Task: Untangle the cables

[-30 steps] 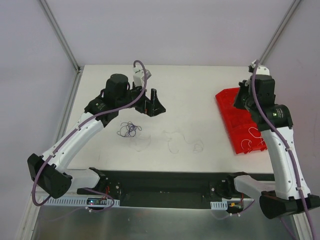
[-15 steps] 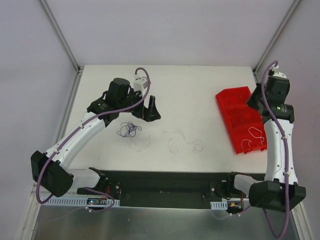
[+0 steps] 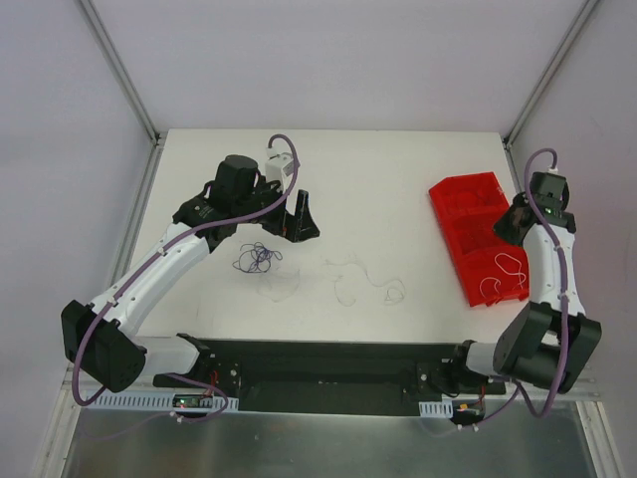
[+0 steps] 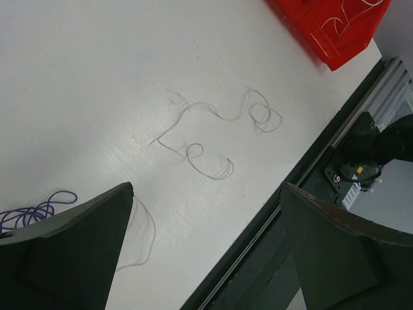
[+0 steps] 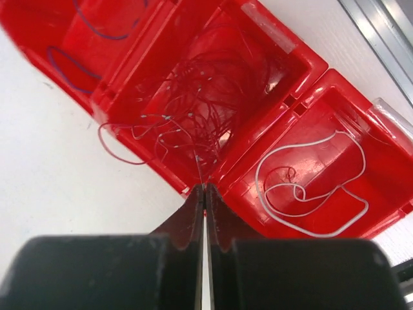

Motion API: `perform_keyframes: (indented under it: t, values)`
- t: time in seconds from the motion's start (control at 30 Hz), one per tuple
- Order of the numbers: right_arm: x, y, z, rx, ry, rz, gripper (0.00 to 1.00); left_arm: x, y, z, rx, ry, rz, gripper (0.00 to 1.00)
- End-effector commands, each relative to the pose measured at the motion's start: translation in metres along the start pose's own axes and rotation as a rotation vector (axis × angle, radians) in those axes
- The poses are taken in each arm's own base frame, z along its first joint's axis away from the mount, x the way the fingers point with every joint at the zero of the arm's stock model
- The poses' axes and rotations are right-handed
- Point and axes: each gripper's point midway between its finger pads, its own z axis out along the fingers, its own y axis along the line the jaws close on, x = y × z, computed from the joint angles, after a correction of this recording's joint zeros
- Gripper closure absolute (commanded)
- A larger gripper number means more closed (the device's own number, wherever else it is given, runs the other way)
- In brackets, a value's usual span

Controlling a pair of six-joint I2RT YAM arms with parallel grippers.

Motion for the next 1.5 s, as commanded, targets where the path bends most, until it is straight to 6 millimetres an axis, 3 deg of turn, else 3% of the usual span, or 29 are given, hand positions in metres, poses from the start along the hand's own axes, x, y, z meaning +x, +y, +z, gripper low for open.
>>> perform_keyframes:
  t: [0.0,0.27,0.53,0.63,0.87,1.07,1.23,1.3,1.4,1.47]
  values:
    - [0.003,-0.002,0.022,0.031,0.081,0.019,1.0,-0.003,0.002,0.0,0.007,-0.009,0.011,0.05]
    - [-0.012,-0.002,0.066,0.114,0.157,0.012,1.0,0.0,0.006,0.004,0.0,0.007,0.001,0.05]
    - [-0.014,-0.001,0.105,0.167,0.238,-0.038,1.0,0.001,0.009,0.007,-0.003,0.015,-0.007,0.06]
    - [-0.018,0.003,0.096,0.174,0.229,-0.065,0.94,0.004,0.01,0.01,-0.003,0.025,-0.012,0.06]
    - [-0.028,0.004,0.041,0.217,0.124,-0.153,0.52,0.004,0.008,0.011,0.012,0.032,-0.024,0.06]
    - [-0.012,0.001,-0.001,0.222,0.048,-0.236,0.35,0.006,0.008,0.011,0.017,0.036,-0.027,0.06]
    - [0.02,0.029,-0.017,0.097,0.042,-0.33,0.26,0.009,0.009,0.015,0.019,0.052,-0.039,0.06]
    - [0.038,0.054,-0.019,-0.03,0.075,-0.349,0.26,0.01,0.01,0.017,0.022,0.058,-0.04,0.06]
    - [0.097,0.117,-0.025,-0.327,0.216,-0.452,0.25,0.011,0.012,0.019,0.019,0.065,-0.042,0.06]
    - [0.132,0.134,-0.027,-0.38,0.303,-0.506,0.25,0.014,0.016,0.022,0.006,0.073,-0.043,0.06]
